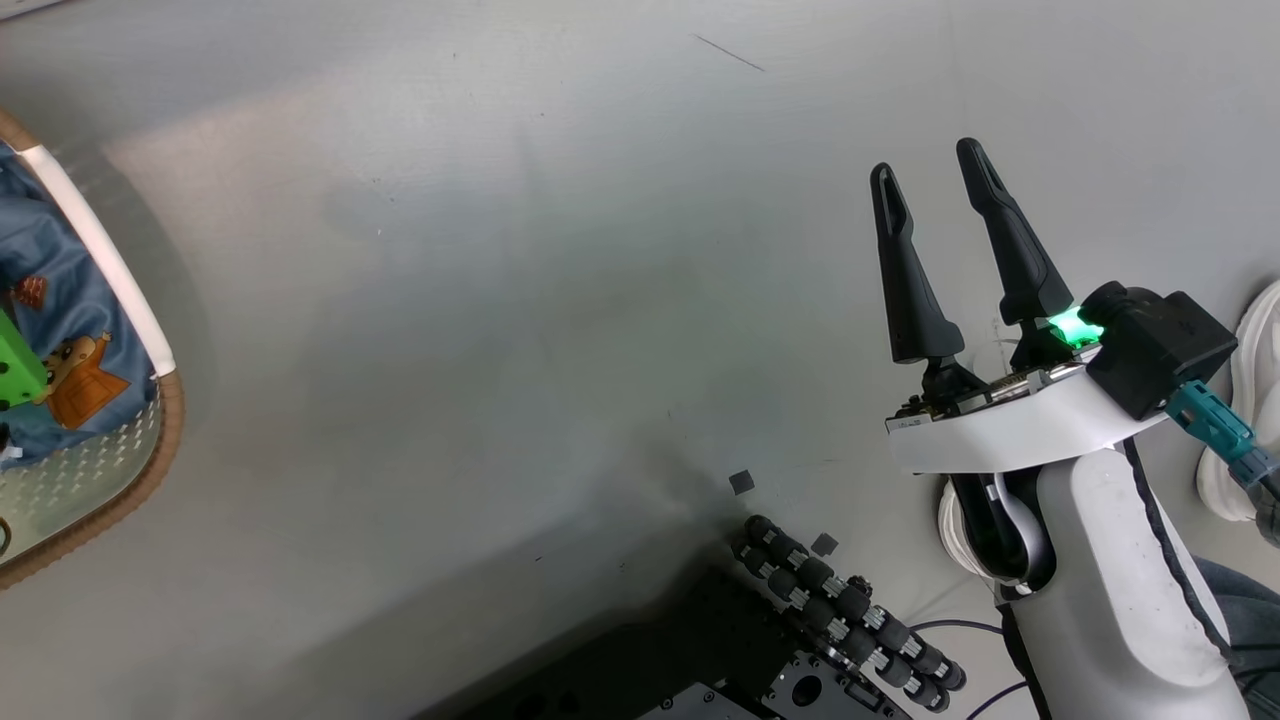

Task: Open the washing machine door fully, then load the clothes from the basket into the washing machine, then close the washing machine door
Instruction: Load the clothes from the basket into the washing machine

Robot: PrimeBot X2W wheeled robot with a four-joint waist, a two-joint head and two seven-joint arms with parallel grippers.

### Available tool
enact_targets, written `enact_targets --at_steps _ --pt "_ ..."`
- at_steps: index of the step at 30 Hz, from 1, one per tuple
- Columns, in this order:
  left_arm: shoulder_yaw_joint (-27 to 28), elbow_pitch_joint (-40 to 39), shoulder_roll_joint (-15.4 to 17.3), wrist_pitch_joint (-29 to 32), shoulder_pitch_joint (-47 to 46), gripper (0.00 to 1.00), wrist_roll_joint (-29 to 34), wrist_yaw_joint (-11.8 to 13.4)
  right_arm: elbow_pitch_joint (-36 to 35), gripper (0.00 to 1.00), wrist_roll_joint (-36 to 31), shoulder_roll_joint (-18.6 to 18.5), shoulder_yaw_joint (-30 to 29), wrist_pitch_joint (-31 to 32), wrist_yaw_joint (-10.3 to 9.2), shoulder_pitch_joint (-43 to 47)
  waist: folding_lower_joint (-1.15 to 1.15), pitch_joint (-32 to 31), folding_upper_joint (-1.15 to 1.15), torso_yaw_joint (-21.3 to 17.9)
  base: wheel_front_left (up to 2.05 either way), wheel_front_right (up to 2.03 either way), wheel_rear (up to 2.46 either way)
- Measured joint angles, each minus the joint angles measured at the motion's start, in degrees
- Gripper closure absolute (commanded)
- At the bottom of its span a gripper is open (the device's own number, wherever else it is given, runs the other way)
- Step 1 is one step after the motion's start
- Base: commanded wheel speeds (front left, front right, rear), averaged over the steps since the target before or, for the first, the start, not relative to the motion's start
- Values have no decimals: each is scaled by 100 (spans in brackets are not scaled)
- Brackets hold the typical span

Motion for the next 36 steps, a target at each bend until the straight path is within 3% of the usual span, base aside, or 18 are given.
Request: enact_targets --at_steps 1,2,3,4,5,6,16,28,36 --pt "-22 20 0 -19 -4 0 42 0 -2 0 0 3 -4 0 0 4 0 7 0 1 0 0 0" --pt "-42 37 -2 -35 -10 20 67 0 -9 0 0 3 -14 0 0 16 0 14 0 3 0 0 0" --pt "-53 51 -2 -58 -17 49 71 0 -11 0 0 3 -22 0 0 31 0 21 0 6 0 0 0" --pt "-68 71 -2 -75 -35 64 73 0 -15 0 0 3 -25 0 0 51 0 27 0 10 0 0 0" --pt "-90 97 -2 -83 -61 87 77 0 -21 0 0 3 -26 0 0 71 0 34 0 13 0 0 0" --pt "-110 129 -2 -109 -89 100 93 0 -25 0 0 3 -26 0 0 86 0 40 0 17 0 0 0" --pt "-147 416 -8 -350 -197 100 230 0 -80 0 2 3 -37 0 0 87 0 65 0 55 0 0 0" --pt "177 686 105 -910 4 100 146 8 -20 0 264 13 280 0 0 -264 0 -189 0 -62 0 0 0" --pt "167 748 -253 -1295 170 100 -1 -107 51 0 245 4 41 0 0 -300 0 -534 0 -19 0 0 0"
